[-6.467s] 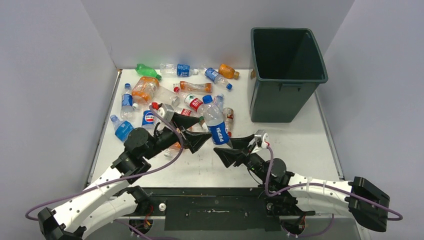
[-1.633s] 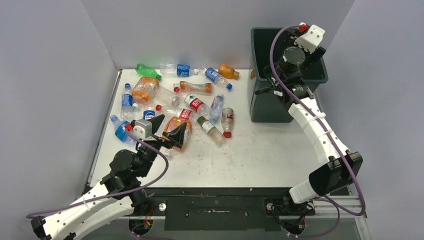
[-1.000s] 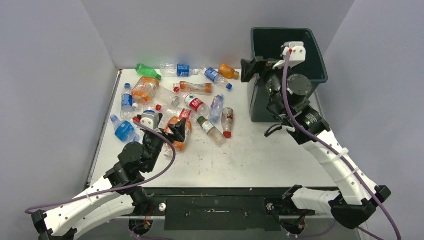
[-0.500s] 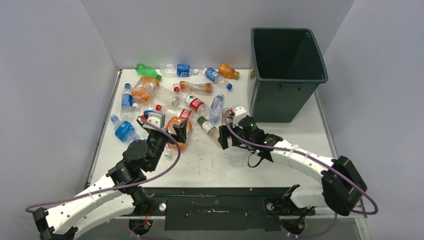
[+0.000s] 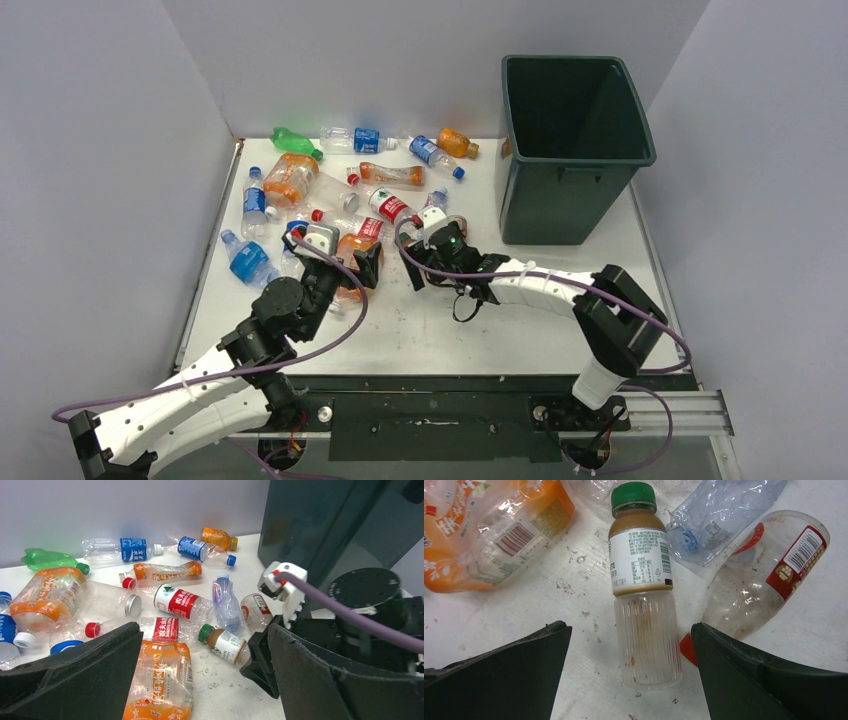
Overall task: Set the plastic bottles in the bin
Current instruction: Pick up the plastic bottle at the center of the board.
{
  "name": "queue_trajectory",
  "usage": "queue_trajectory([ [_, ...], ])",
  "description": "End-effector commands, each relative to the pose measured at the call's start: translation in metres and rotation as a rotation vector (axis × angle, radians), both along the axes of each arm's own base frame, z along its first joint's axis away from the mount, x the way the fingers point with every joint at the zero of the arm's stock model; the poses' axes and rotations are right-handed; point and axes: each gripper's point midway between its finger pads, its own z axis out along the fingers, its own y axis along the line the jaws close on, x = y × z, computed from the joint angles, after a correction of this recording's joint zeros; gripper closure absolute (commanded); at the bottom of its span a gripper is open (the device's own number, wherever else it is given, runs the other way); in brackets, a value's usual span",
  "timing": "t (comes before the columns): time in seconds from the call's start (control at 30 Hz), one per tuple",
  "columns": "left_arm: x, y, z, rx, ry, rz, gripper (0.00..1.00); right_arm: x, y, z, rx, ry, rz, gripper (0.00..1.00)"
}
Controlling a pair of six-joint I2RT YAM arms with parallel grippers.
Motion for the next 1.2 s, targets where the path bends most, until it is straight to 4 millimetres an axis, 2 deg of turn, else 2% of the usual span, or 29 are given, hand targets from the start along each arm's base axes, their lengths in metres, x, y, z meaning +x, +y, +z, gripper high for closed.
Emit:
queue_trajectory([
  [0.0, -0.002, -0.003, 0.022, -0.057, -0.044, -0.020, 0.04, 0.027, 0.013, 0.009, -0.014, -0.069, -0.019, 0.06],
  [0.17, -0.003, 0.000, 0.026, -0.075, -0.051, -0.014, 0.04, 0.026, 0.014, -0.011, -0.048, -0.040, -0.005, 0.08],
  [0.47, -0.005, 0.003, 0.029, -0.094, -0.061, -0.009, 0.04, 0.025, 0.000, -0.039, -0.119, -0.005, -0.033, 0.13],
  [0.67, -0.006, 0.006, 0.031, -0.102, -0.066, -0.005, 0.04, 0.020, -0.002, -0.055, -0.134, 0.027, -0.029, 0.25],
  [0.8, -0.007, 0.008, 0.033, -0.109, -0.071, -0.004, 0.04, 0.017, -0.004, -0.058, -0.124, 0.032, -0.034, 0.41],
  [0.9, -0.007, 0.009, 0.034, -0.115, -0.075, -0.001, 0.04, 0.014, -0.003, -0.046, -0.090, 0.016, -0.033, 0.56],
  [0.93, -0.008, 0.009, 0.034, -0.116, -0.076, -0.002, 0.04, 0.013, -0.001, -0.038, -0.070, 0.008, -0.029, 0.58],
  [1.07, -0.008, 0.011, 0.035, -0.133, -0.079, 0.004, 0.04, -0.002, 0.007, 0.008, 0.038, -0.054, 0.003, 0.61],
  [1.17, -0.009, 0.011, 0.036, -0.153, -0.084, -0.003, 0.04, -0.019, 0.007, 0.050, 0.143, -0.128, 0.029, 0.63],
])
